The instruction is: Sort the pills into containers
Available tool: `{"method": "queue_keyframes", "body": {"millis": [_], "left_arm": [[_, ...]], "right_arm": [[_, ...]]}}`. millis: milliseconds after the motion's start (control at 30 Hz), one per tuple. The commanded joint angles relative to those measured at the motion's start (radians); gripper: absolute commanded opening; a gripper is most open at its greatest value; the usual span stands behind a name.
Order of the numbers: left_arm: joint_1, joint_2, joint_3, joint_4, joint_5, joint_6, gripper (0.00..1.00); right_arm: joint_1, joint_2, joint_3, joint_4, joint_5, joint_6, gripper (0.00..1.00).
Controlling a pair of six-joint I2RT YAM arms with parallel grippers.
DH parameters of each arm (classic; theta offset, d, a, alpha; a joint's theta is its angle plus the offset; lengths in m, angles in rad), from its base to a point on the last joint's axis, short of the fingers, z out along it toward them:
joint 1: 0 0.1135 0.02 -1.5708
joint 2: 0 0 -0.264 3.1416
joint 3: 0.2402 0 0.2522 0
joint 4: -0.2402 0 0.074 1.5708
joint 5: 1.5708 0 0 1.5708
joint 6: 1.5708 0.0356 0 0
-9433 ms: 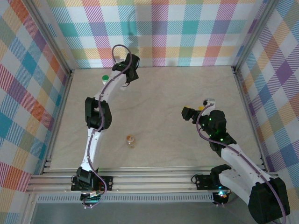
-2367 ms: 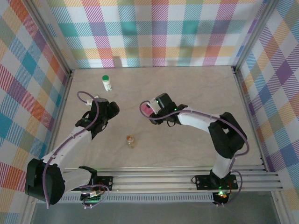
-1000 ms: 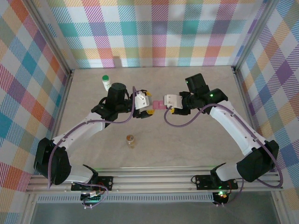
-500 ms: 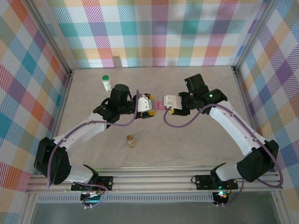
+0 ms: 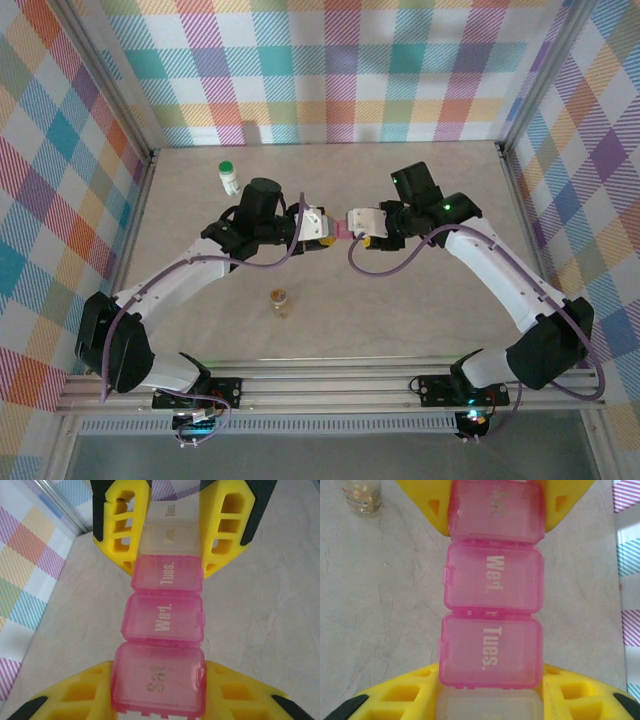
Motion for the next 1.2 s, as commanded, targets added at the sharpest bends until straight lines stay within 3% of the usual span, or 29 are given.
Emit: {"method": "queue_keyframes", "body": {"millis": [0,167,333,733,967,1167], "left_arm": [[0.008,0.018,0.070,-0.136,0.051,0.031,0.31],[0.046,0.053,0.146,-0.252,0.159,0.000,0.37],[0.063,0.092,0.196,-0.306,0.193,-0.021,0.40],[0.076,0.124,0.214,-0.200,0.207,-0.157,0.50],[0.076,0.119,0.179,-0.069,0.075,-0.215,0.49],[0.075,0.071,0.106,0.064,0.073,-0.252,0.49]], "right_arm": [[0.009,-0.016,-0.045,0.038,0.042,-0.047,0.00],[0.014,-0.043,-0.107,0.140,0.127,-0.082,0.00],[0.019,-0.065,-0.135,0.206,0.166,-0.105,0.00],[0.052,-0.061,-0.159,0.219,0.190,-0.136,0.00],[0.066,-0.056,-0.160,0.209,0.180,-0.135,0.00],[0.075,-0.036,-0.156,0.188,0.184,-0.129,0.00]]}}
